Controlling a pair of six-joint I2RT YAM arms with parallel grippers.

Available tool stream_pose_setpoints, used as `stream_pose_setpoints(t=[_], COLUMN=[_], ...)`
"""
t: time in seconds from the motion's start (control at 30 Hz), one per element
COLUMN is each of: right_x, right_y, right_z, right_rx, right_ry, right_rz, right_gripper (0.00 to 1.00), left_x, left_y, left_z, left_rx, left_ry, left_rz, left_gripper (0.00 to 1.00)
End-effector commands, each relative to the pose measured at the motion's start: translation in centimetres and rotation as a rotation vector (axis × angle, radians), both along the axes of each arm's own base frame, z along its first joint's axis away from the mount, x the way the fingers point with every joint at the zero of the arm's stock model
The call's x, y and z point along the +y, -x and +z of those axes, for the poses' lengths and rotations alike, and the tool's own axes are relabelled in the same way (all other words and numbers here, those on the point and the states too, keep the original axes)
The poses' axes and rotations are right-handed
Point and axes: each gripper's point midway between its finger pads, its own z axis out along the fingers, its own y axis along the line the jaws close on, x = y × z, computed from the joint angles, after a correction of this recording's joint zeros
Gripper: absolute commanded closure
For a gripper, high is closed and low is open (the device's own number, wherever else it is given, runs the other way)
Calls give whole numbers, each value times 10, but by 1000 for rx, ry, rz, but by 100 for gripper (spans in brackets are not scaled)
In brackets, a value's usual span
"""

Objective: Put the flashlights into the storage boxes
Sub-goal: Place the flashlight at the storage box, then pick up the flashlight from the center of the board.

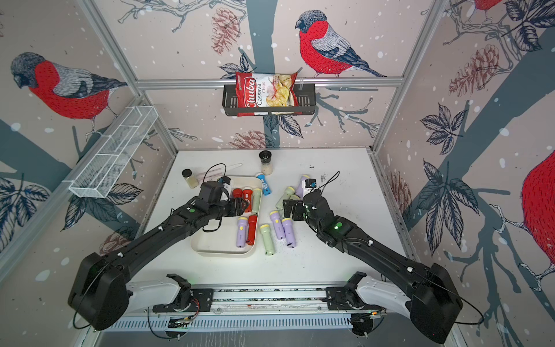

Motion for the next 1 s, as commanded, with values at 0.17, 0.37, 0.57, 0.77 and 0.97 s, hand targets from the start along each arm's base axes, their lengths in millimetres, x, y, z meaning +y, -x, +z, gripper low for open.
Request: stream_pose_setpoints(t=[0.17, 0.37, 0.57, 0.77, 0.97], right_x=[-5, 0, -4, 2, -4], right_y=[37, 64, 77, 81, 78], right_z=[-61, -90, -119, -130, -142], right_rx=[302, 399, 486, 520, 555], right_ry=[130, 220, 318, 364, 455], right_rz=[44, 133, 175, 218, 199], right_gripper=[1, 0, 4, 10, 18], left_x=[-16, -16, -16, -19, -20], left_y=[-15, -14, -14, -16, -16], left_z=[20, 19, 19, 18, 15], left_rx=[-88, -93, -97, -91, -82], left_ry=[119, 125, 120, 129, 128], left_rz=[-6, -11, -13, -18, -22], left_gripper=[40, 40, 40, 40, 40])
